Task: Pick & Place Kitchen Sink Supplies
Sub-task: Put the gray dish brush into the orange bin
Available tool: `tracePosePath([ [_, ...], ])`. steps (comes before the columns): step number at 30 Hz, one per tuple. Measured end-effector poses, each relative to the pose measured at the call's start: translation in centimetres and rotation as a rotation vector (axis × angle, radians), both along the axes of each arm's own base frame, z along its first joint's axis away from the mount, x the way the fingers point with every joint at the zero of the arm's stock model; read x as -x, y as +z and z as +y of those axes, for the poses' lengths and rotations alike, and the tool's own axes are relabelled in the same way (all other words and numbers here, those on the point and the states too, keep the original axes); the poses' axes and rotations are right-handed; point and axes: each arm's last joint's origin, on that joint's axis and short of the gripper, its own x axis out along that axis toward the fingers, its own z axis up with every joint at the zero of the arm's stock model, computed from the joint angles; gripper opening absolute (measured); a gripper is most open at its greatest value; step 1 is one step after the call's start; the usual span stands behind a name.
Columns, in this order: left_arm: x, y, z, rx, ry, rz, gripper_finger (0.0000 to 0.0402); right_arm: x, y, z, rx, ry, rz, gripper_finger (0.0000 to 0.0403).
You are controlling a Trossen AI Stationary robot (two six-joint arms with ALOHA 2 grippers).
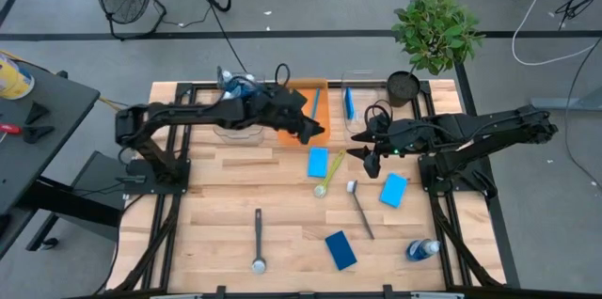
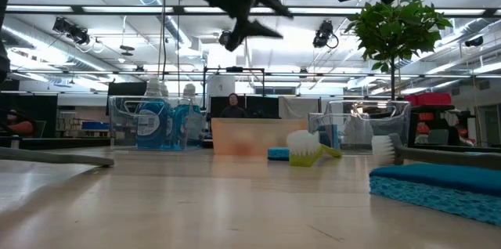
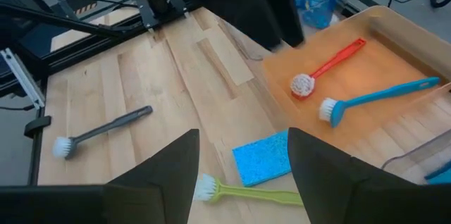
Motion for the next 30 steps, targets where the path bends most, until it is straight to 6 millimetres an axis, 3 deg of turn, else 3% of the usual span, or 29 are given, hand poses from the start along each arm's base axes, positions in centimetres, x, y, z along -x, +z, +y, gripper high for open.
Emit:
tracePosePath([
  [9, 2.3, 4.5, -4.2, -0.162, -0.195, -0.135, 0.0197, 0.0, 0.0, 0.1, -0.021, 0.031, 0.004, 0.0217],
  [15, 4.1, 6.2, -7.0, -0.236, -0.425, -0.184, 0.0197, 0.0, 0.0, 0.1, -0.025, 0.029, 0.003, 0.0217],
  [23, 5.5, 6.7, -9.8, -0.178, -0.698, -0.202, 0.0197, 0.0, 0.0, 0.1, -0.025, 0.028, 0.003, 0.0217],
  [30, 6.2, 5.7, -12.5, -0.169, -0.895, -0.143, 0.0197, 0.0, 0.0, 0.1, -0.024, 0.028, 0.003, 0.0217],
])
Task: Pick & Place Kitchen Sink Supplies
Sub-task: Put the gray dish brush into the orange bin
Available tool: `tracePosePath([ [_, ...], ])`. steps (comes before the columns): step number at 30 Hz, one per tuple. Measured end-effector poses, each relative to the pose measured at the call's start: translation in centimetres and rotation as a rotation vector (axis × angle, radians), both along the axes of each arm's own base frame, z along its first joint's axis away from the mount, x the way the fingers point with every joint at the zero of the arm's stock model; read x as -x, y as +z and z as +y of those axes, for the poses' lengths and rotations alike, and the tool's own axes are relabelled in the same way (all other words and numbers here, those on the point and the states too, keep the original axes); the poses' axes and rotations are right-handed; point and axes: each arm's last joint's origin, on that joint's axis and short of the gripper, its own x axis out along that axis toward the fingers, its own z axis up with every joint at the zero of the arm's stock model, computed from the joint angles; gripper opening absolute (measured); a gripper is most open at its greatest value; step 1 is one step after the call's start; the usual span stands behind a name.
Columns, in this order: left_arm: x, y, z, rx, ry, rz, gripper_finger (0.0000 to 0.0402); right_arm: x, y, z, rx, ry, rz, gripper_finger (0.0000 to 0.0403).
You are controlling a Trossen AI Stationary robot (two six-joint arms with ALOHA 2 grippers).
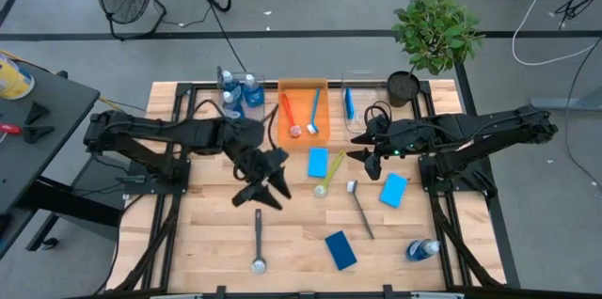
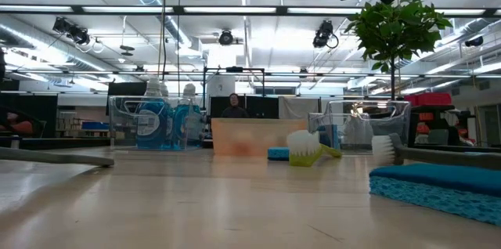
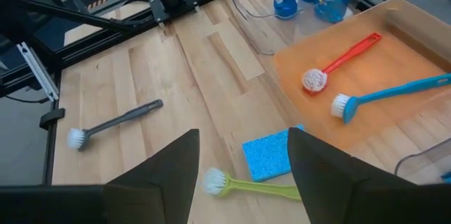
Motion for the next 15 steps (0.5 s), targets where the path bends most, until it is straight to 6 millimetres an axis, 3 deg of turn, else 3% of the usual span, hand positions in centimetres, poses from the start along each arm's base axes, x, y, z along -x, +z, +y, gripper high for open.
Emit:
tracePosePath([
  [15, 1.8, -1.8, -4.1, -0.295, -0.155, 0.004, 0.0197, 0.0, 0.0, 0.0, -0.015, -0.011, -0.003, 0.0217],
])
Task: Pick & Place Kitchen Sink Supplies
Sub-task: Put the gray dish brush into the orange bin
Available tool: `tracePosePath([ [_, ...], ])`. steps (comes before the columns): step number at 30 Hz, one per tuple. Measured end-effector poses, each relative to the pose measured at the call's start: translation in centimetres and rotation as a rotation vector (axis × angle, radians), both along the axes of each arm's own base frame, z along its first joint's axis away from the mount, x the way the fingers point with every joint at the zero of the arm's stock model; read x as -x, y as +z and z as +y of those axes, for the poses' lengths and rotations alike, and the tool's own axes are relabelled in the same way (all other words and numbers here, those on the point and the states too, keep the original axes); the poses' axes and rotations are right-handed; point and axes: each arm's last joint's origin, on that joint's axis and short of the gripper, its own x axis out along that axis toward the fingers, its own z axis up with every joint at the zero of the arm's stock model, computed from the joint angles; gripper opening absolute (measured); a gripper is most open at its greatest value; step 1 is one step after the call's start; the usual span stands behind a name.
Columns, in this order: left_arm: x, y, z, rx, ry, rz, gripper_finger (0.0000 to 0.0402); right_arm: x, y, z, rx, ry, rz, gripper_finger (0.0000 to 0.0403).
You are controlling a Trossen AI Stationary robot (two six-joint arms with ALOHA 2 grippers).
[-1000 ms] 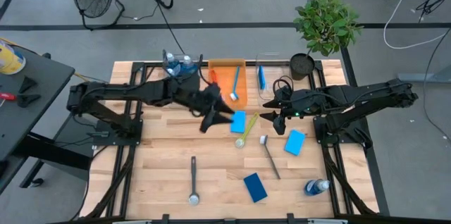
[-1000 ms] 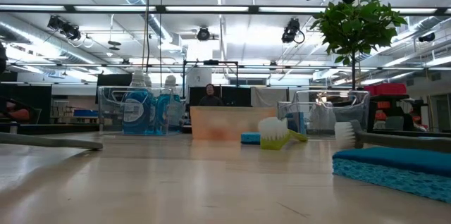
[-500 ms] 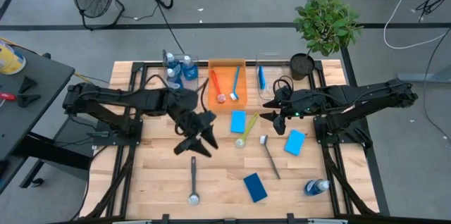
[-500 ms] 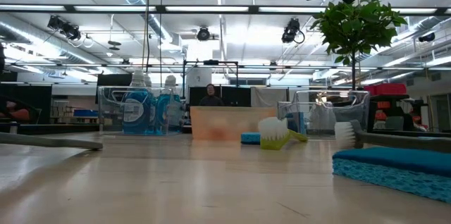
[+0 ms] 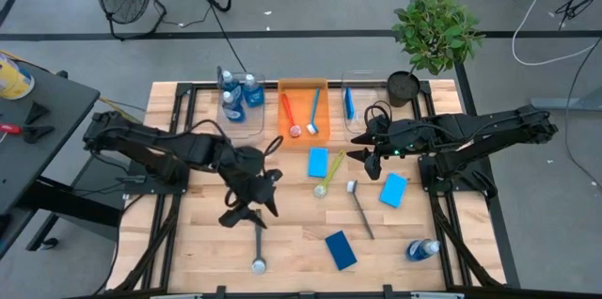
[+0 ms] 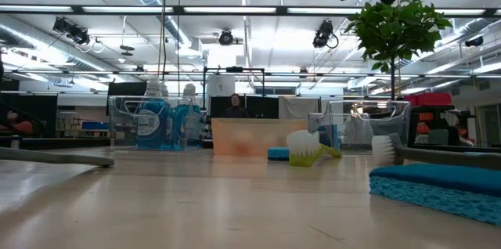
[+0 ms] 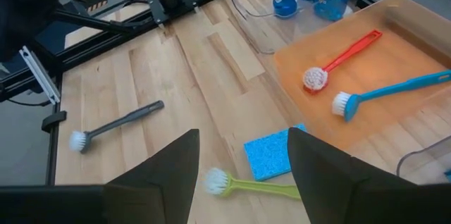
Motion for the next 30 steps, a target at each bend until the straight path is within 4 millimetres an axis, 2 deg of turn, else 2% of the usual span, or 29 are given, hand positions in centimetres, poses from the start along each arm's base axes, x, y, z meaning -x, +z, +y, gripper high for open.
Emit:
tracePosePath([
  [9, 1.3, -0.8, -2.0, -0.145, -0.141, -0.019, 0.0197, 0.0, 0.0, 0.0, -0.001, 0.001, 0.000, 0.0217],
  [16, 2.5, -1.8, -3.5, -0.431, -0.264, -0.082, 0.0197, 0.0, 0.0, 0.0, -0.001, 0.001, 0.000, 0.0217],
  [21, 2.7, -2.5, -4.4, -0.538, -0.384, -0.144, 0.0197, 0.0, 0.0, 0.0, -0.001, 0.002, 0.001, 0.0217],
  [30, 2.0, -6.0, -6.5, -0.659, -0.603, -0.095, 0.0197, 0.0, -0.1, 0.2, -0.040, 0.060, 0.014, 0.0217],
])
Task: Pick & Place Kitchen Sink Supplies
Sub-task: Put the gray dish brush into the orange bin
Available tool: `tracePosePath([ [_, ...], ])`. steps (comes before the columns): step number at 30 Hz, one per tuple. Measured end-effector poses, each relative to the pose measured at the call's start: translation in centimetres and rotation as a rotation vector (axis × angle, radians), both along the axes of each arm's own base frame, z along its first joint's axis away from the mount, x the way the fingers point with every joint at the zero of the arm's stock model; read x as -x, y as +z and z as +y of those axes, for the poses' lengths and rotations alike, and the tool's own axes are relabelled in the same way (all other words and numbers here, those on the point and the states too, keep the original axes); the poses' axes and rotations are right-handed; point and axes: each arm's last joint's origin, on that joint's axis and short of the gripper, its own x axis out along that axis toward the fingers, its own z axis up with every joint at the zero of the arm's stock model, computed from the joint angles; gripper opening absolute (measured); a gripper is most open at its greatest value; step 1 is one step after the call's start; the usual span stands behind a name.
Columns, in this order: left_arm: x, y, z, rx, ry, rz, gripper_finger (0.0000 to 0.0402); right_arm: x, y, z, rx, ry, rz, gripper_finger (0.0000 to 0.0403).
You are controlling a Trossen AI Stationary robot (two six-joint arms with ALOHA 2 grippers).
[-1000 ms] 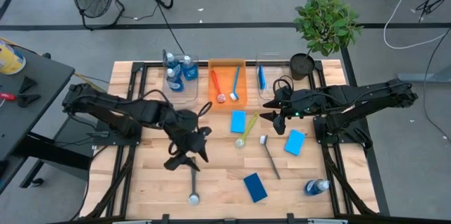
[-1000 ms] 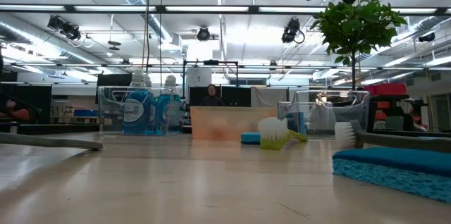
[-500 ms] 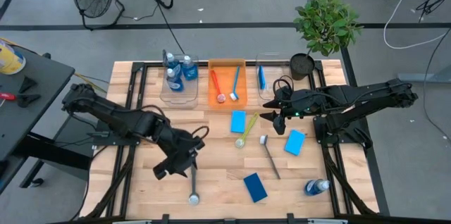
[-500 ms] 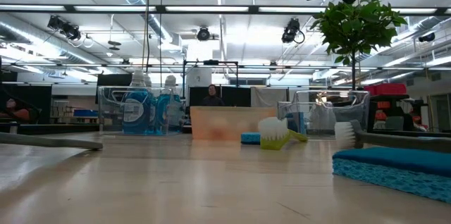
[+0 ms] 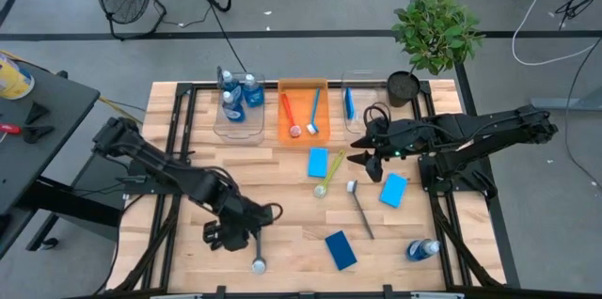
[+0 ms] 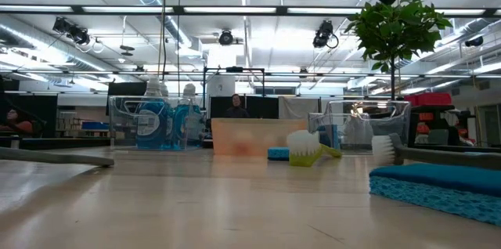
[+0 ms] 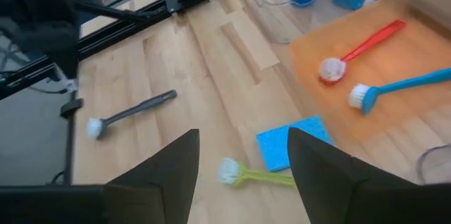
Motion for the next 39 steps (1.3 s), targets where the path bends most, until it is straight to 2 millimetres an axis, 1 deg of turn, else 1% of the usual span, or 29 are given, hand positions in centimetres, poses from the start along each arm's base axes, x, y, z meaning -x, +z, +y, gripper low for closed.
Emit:
tracePosePath([
  [7, -1.7, -3.4, -0.7, -0.100, -0.003, 0.065, 0.0197, 0.1, 0.0, 0.5, 0.009, 0.053, 0.007, 0.0217],
  [13, -3.1, -6.0, -0.6, -0.139, 0.002, 0.116, 0.0197, 0.3, 0.0, 1.6, 0.064, 0.194, 0.012, 0.0217],
  [16, -3.6, -6.7, -0.6, -0.144, -0.010, 0.115, 0.0197, 0.4, 0.0, 2.0, 0.087, 0.232, 0.012, 0.0217],
  [21, -4.0, -7.6, -0.9, -0.141, -0.050, 0.114, 0.0197, 0.6, -0.2, 2.4, 0.093, 0.242, 0.033, 0.0217],
  [24, -4.1, -7.9, -1.1, -0.120, -0.085, 0.121, 0.0197, 0.8, -0.4, 2.6, 0.094, 0.251, 0.052, 0.0217],
  [29, -4.3, -8.7, -1.5, -0.123, -0.095, 0.131, 0.0197, 0.9, -0.5, 2.7, 0.080, 0.245, 0.071, 0.0217],
  [39, -4.8, -11.3, -2.0, -0.167, -0.097, 0.180, 0.0197, 1.1, -0.6, 3.0, 0.083, 0.262, 0.084, 0.0217],
])
